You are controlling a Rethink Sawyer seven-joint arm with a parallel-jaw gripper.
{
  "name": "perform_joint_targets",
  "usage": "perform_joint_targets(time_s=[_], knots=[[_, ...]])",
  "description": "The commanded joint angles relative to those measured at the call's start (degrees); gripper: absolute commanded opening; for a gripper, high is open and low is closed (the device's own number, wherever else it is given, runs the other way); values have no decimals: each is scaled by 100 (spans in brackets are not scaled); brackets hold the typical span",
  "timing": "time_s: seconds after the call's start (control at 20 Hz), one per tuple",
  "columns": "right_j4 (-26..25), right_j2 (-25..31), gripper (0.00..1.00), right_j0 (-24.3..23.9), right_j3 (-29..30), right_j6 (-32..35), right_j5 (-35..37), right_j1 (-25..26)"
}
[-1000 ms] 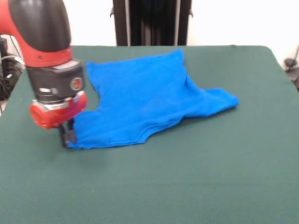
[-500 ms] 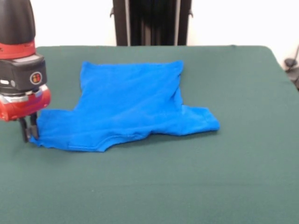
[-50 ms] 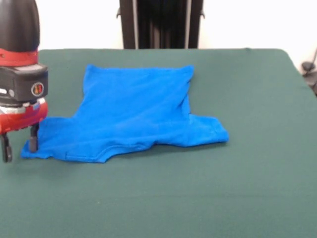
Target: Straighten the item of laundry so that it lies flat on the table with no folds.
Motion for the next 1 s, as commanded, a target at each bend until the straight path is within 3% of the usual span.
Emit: perform_joint_targets(time_s=[0.05,0.35,0.6,1.0], knots=[[105,76,100,585,-425,296,-1338,1183],[-159,-82,100,533,-474,-101,-1570,1303],[2,180,100,345,126,-201,-484,485],[307,-257,100,571,347,-64,798,106]])
